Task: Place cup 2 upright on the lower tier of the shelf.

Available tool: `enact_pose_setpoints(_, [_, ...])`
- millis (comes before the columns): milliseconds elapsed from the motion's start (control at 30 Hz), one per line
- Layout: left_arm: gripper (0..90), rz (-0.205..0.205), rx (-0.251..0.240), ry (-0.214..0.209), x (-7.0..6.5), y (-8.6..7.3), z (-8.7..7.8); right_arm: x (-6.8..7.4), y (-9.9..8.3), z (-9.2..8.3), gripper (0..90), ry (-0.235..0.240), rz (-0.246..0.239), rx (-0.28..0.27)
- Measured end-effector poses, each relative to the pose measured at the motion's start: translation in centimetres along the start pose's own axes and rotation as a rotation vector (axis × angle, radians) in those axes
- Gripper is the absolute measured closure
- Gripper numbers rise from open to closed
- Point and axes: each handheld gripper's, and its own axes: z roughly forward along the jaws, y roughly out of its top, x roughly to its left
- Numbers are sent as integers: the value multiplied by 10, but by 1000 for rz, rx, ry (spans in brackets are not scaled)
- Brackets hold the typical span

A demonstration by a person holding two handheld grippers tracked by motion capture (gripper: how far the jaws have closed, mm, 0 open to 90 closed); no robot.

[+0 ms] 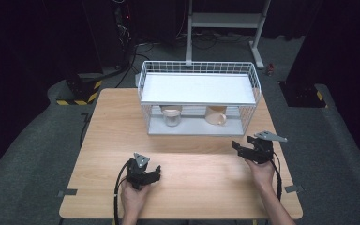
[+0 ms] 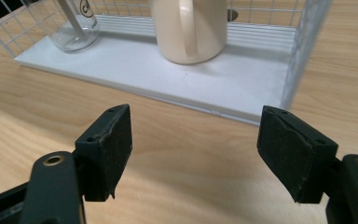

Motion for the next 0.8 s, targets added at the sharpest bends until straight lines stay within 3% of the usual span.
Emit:
enact_pose_setpoints(100, [215,1,0,0,0,0,0,-3,-12,-11,267,-23,-27,16])
enact_pose_setpoints(233, [215,0,0,0,0,0,0,-9,-29,-16,266,-31,-19,69])
enact_pose_setpoints(500, [215,1,0,0,0,0,0,-10,-60,-10,255,-99,-76,186])
enact_pose_setpoints(567, [215,1,0,0,0,0,0,-7,-64,-9,261,-125,-115,196])
enact_pose_setpoints(800, [215,1,0,0,0,0,0,-4,-64,-9,255,-127,-116,194])
